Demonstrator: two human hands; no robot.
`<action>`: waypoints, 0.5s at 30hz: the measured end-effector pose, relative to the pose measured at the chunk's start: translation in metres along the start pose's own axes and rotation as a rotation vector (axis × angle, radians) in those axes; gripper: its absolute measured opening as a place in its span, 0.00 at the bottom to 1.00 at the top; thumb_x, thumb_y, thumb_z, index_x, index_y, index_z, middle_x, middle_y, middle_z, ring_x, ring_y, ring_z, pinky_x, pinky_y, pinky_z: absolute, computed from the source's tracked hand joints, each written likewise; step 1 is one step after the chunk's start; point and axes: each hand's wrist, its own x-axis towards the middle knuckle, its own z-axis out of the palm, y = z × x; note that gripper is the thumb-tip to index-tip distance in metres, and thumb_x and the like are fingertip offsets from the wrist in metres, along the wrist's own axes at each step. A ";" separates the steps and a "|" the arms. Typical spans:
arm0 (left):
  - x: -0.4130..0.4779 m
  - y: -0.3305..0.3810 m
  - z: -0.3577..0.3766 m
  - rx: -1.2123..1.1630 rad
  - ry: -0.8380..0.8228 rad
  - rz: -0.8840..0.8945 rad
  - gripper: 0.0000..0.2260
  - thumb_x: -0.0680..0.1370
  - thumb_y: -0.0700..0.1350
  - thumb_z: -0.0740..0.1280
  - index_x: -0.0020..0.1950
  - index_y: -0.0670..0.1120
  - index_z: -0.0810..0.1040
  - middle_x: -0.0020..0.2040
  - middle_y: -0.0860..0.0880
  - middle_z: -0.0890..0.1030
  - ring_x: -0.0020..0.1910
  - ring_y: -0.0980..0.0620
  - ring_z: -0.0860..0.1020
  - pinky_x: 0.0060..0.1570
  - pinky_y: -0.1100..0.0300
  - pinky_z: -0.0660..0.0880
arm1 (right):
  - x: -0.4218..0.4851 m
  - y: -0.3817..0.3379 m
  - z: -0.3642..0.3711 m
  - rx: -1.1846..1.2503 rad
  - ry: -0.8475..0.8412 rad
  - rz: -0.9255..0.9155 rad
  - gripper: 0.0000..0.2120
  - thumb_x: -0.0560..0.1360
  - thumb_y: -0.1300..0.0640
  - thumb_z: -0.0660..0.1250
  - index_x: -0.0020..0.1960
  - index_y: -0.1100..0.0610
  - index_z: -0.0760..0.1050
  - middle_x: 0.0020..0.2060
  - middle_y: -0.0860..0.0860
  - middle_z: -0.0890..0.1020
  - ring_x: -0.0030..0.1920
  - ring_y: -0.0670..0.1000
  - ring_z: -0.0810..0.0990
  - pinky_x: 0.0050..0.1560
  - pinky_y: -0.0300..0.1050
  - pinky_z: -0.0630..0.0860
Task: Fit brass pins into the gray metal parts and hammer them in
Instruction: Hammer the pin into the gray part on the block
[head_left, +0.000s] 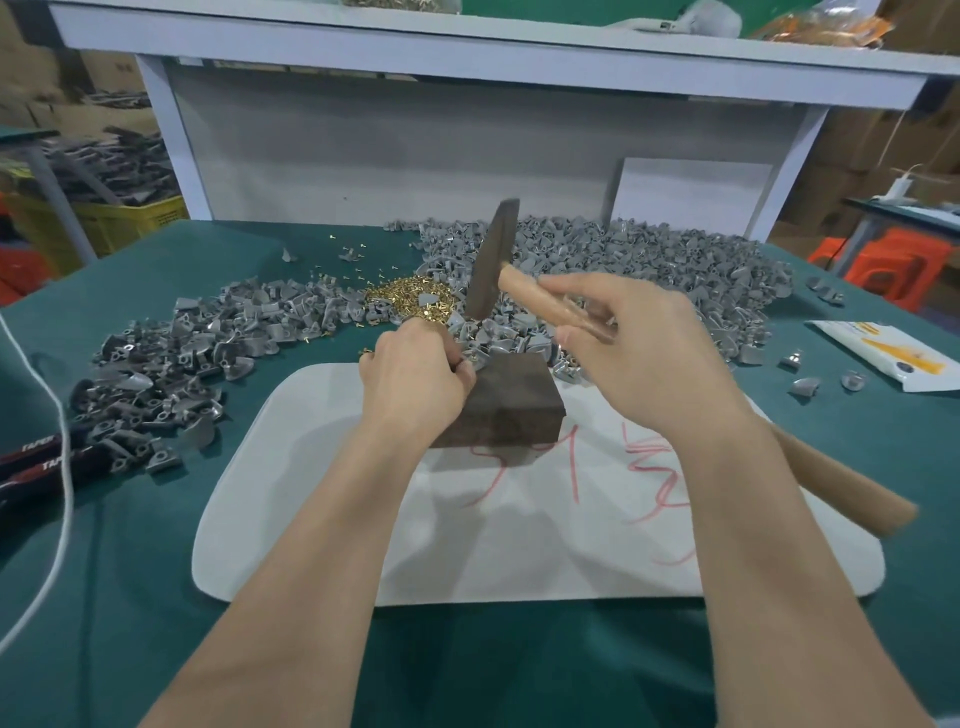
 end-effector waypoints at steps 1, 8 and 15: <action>0.000 0.000 0.000 -0.004 -0.003 -0.006 0.05 0.76 0.46 0.68 0.43 0.45 0.80 0.51 0.46 0.80 0.55 0.42 0.75 0.58 0.48 0.71 | 0.000 -0.001 0.000 -0.019 -0.047 0.005 0.19 0.75 0.53 0.65 0.61 0.35 0.72 0.34 0.37 0.71 0.44 0.50 0.76 0.47 0.47 0.75; 0.000 0.001 -0.001 -0.013 -0.008 0.000 0.06 0.76 0.46 0.68 0.43 0.45 0.81 0.51 0.46 0.80 0.55 0.42 0.75 0.58 0.47 0.72 | -0.001 -0.002 0.001 -0.023 0.009 0.001 0.19 0.75 0.54 0.65 0.63 0.36 0.72 0.41 0.43 0.77 0.47 0.51 0.77 0.49 0.46 0.75; -0.002 0.002 -0.003 -0.027 -0.017 -0.011 0.05 0.75 0.45 0.68 0.40 0.47 0.78 0.48 0.46 0.80 0.54 0.42 0.75 0.57 0.47 0.72 | -0.003 0.000 0.006 -0.025 -0.090 0.020 0.19 0.75 0.53 0.65 0.61 0.34 0.72 0.38 0.41 0.75 0.45 0.51 0.76 0.47 0.44 0.73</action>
